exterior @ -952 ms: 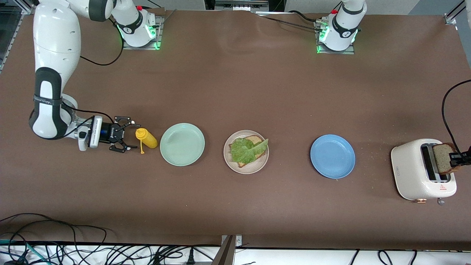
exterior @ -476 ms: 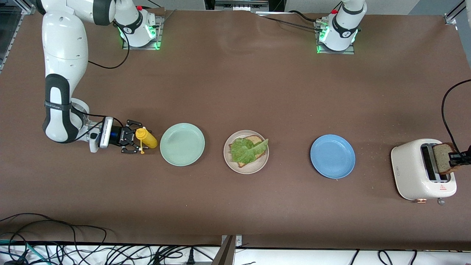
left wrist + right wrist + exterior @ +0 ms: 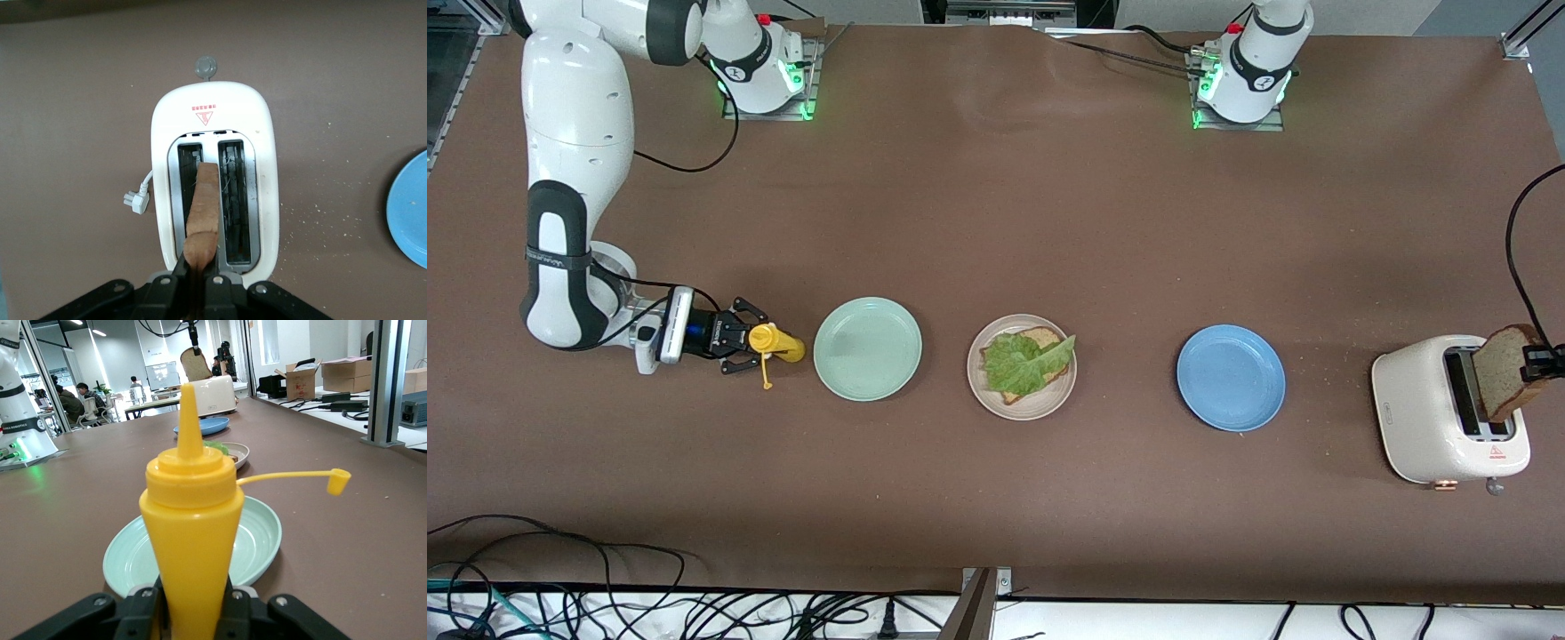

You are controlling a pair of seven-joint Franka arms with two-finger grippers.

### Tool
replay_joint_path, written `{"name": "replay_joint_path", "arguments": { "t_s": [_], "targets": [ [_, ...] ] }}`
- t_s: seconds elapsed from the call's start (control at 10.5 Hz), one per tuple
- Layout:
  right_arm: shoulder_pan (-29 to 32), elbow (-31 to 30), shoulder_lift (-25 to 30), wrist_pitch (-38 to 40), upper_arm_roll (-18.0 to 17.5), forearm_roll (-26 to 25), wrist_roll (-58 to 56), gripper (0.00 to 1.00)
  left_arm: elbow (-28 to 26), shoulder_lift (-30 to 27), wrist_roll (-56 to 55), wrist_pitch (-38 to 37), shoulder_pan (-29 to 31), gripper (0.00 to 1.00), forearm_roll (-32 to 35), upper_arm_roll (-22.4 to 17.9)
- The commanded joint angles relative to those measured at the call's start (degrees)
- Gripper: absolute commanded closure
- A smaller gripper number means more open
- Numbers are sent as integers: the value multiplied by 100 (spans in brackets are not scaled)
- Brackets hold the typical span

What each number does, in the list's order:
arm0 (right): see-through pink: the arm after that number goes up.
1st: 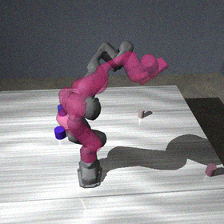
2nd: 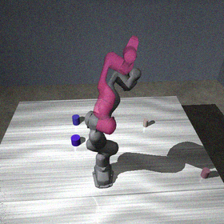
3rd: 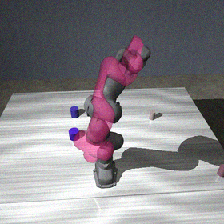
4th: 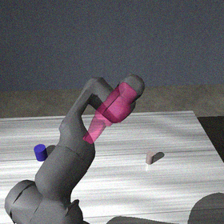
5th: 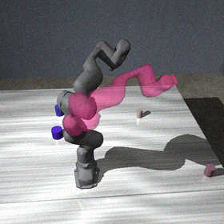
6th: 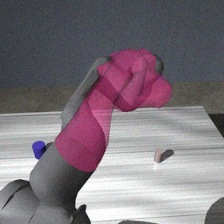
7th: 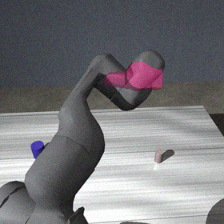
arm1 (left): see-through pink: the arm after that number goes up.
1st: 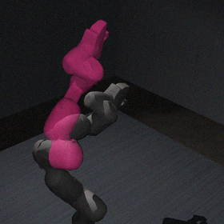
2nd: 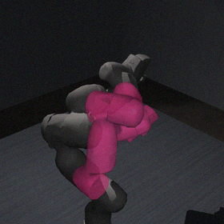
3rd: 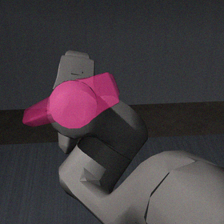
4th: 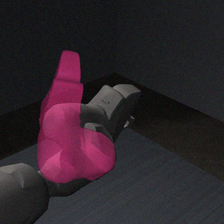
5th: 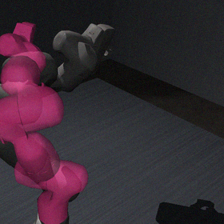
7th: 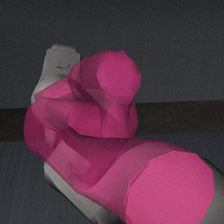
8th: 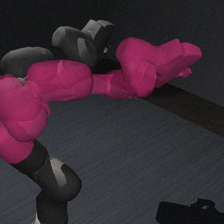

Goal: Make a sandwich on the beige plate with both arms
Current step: 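Lift the bottle with the right gripper while the left gripper lifts bread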

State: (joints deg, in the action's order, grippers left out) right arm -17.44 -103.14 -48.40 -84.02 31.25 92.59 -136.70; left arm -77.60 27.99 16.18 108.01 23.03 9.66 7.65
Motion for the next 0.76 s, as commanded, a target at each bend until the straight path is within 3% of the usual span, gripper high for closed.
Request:
{"name": "replay_joint_path", "arguments": {
  "t_s": [0.0, 0.1, 0.19, 0.38, 0.48, 0.67],
  "targets": [
    [-153, 408, 75, -191, 143, -65, 782, 100, -63, -407, 78, -192, 0, 100, -323, -71],
    [-512, 522, 181, -585, 371, -178, 1116, 100, -63, -487, 78, -201, 8, 100, -367, -71],
    [-1063, 601, 225, -946, 817, -249, 1641, 100, -63, -531, 69, -280, 0, 100, -368, -62],
    [-2739, 602, 182, -1867, 2124, -293, 2818, 100, -63, -645, 34, -604, -18, 100, -368, -27],
    [-3435, 602, 156, -2351, 2426, -485, 3651, 100, -63, -733, 34, -762, -18, 100, -368, 17],
    [-4142, 646, 155, -3309, 2491, -1196, 4693, 100, -63, -848, 17, -930, -9, 100, -368, 122]
  ]
}}
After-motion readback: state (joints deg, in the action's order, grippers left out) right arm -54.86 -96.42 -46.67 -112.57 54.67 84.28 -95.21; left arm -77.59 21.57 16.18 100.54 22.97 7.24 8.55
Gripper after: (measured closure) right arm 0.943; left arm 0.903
